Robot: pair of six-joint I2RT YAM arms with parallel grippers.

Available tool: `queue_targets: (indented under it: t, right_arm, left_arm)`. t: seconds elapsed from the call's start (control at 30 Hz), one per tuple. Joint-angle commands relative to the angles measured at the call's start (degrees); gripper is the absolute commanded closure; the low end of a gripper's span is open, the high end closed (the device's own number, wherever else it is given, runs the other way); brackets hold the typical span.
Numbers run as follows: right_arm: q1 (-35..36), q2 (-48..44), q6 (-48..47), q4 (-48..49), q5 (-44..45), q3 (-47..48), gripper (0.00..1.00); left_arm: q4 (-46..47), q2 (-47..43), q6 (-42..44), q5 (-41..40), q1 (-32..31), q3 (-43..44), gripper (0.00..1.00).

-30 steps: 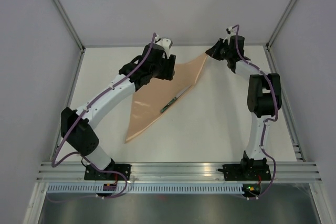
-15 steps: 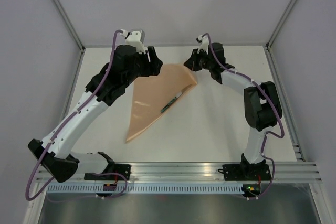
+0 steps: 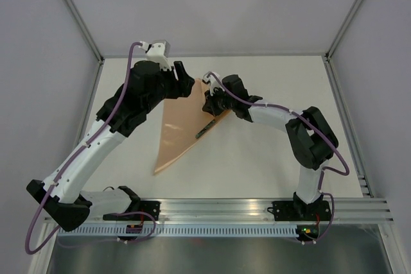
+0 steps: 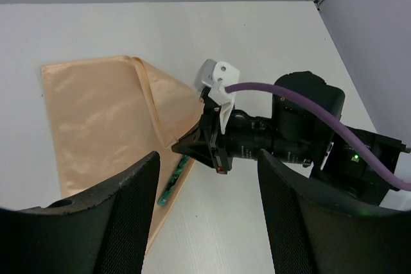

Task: Fold the napkin, place the utensils inside, and roll it up
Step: Fold the napkin at the center of the board.

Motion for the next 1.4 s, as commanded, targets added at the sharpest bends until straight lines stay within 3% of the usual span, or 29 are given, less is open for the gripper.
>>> queue_targets:
  t: [0.0, 0.6, 0.93, 1.13, 1.2, 1.37]
  right_arm:
    - [1.96, -0.89, -3.63, 0.26, 1.97, -0.58, 0.93]
    - [8.74, 3.15, -8.82, -2.20, 5.50, -2.77, 0.92]
    - [9.26, 2.98, -9.00, -4.40, 4.62, -1.90, 0.65]
    - [9.70, 3.42, -8.56, -4.93, 4.00, -0.40, 0.62]
    - [9.88, 3.33, -8.47, -5.01, 3.74, -0.05, 0.55]
    - [10.76, 3.07, -8.03, -6.86, 3.56, 0.65, 0.50]
  left_arm:
    - [-0.59, -1.49, -1.80, -0.01, 0.12, -0.28, 0.32]
    - [-1.20, -0.44, -0.84, 0.69, 0.12, -0.19, 0.31]
    - [-1.03, 0.88, -1.01, 1.22, 0.12, -0.10, 0.31]
    - [-1.12, 1.50, -0.75, 1.31, 0.21, 0.33, 0.30]
    - [-1.12, 1.41, -0.66, 1.22, 0.12, 0.34, 0.30]
    - [-1.12, 1.50, -0.49, 0.96, 0.12, 0.42, 0.30]
